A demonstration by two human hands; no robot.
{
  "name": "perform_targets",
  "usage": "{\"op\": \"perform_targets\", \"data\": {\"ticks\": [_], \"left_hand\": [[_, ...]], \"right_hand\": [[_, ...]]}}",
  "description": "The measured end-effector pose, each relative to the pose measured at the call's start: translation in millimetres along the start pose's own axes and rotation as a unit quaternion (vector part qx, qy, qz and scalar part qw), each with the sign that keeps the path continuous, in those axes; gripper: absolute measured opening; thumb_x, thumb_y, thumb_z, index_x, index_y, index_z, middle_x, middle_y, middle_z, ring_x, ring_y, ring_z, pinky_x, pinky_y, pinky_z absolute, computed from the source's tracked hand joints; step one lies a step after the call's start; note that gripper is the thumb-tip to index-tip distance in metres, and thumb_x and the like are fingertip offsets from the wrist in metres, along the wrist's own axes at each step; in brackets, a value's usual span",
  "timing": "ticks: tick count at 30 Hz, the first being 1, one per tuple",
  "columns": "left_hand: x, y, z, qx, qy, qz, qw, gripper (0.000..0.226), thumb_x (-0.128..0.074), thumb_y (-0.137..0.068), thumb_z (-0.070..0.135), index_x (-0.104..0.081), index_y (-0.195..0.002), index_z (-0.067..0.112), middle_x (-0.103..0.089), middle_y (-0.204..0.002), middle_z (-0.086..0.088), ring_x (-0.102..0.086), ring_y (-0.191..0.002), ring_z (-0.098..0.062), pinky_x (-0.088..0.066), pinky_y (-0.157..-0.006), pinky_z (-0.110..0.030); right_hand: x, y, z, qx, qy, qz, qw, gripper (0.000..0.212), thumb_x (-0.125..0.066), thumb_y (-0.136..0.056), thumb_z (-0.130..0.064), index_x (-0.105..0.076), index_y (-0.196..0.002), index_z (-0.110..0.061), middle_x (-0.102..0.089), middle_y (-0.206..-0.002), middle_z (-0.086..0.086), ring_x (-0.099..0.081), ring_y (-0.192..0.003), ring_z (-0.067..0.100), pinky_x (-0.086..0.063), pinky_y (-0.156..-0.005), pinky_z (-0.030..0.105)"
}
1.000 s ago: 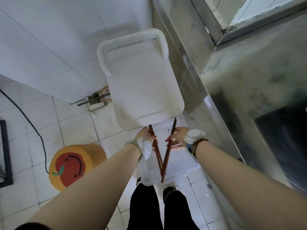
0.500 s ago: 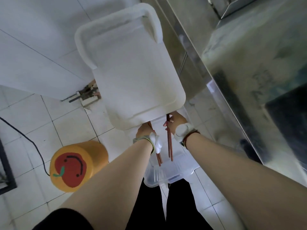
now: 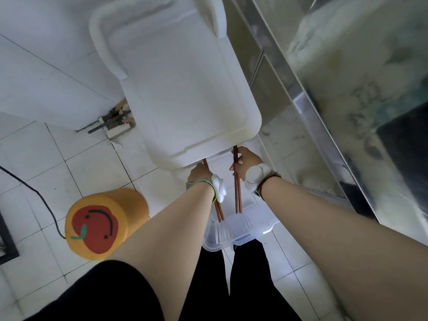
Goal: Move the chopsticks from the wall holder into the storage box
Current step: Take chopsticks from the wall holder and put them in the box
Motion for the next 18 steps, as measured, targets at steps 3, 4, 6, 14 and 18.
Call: {"op": "perform_targets", "data": {"ticks": [3, 4, 6, 14, 18], "left_hand": [[0, 2, 0, -0.002, 0.003, -0.005, 1.000, 0.053, -0.065, -0.066, 0.004, -0.058, -0.118, 0.003, -0.068, -0.118, -0.014, -0.064, -0.112, -0.030, -0.052, -0.097, -0.041], [1, 4, 1, -0.004, -0.002, -0.004, 1.000, 0.053, -0.066, -0.068, 0.004, -0.056, -0.120, 0.003, -0.067, -0.119, -0.012, -0.064, -0.112, -0.030, -0.051, -0.098, -0.040], [4, 7, 2, -0.008, -0.014, 0.006, 1.000, 0.054, -0.066, -0.076, 0.007, -0.048, -0.126, 0.004, -0.062, -0.125, -0.011, -0.060, -0.118, -0.029, -0.048, -0.101, -0.038], [17, 14, 4, -0.048, -0.048, 0.039, 0.997, 0.040, -0.050, -0.093, 0.011, -0.046, -0.131, -0.001, -0.055, -0.135, -0.016, -0.053, -0.126, -0.030, -0.042, -0.102, -0.035], [20, 28, 2, -0.092, -0.016, 0.010, 0.996, 0.037, -0.051, -0.088, 0.008, -0.049, -0.125, 0.004, -0.059, -0.129, -0.015, -0.057, -0.121, -0.031, -0.044, -0.101, -0.035]], "right_hand": [[-3, -2, 8, -0.013, -0.002, -0.003, 1.000, 0.035, -0.040, -0.089, -0.004, -0.048, -0.120, -0.019, -0.062, -0.070, -0.004, -0.064, -0.076, 0.027, -0.053, -0.066, 0.032], [-5, -2, 10, -0.017, -0.003, -0.005, 1.000, 0.036, -0.041, -0.088, -0.004, -0.049, -0.120, -0.019, -0.063, -0.073, -0.001, -0.063, -0.077, 0.028, -0.055, -0.073, 0.035], [-8, -3, 15, -0.023, -0.005, -0.007, 1.000, 0.036, -0.042, -0.088, -0.003, -0.049, -0.120, -0.017, -0.065, -0.079, 0.003, -0.063, -0.079, 0.029, -0.055, -0.080, 0.041], [-18, 2, 14, -0.018, 0.007, -0.011, 1.000, 0.031, -0.044, -0.088, -0.004, -0.050, -0.116, -0.017, -0.057, -0.067, -0.005, -0.061, -0.069, 0.020, -0.049, -0.058, 0.030], [-24, 8, 10, -0.010, 0.016, -0.016, 1.000, 0.021, -0.041, -0.091, -0.006, -0.049, -0.106, -0.019, -0.058, -0.070, -0.005, -0.055, -0.063, 0.012, -0.039, -0.053, 0.020]]}}
Point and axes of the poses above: each hand's wrist, its own y-axis away from the middle knuckle, its own x-axis out of the back of the hand, z = x × y, the point moved 8 cm from there along -y, towards the middle knuckle
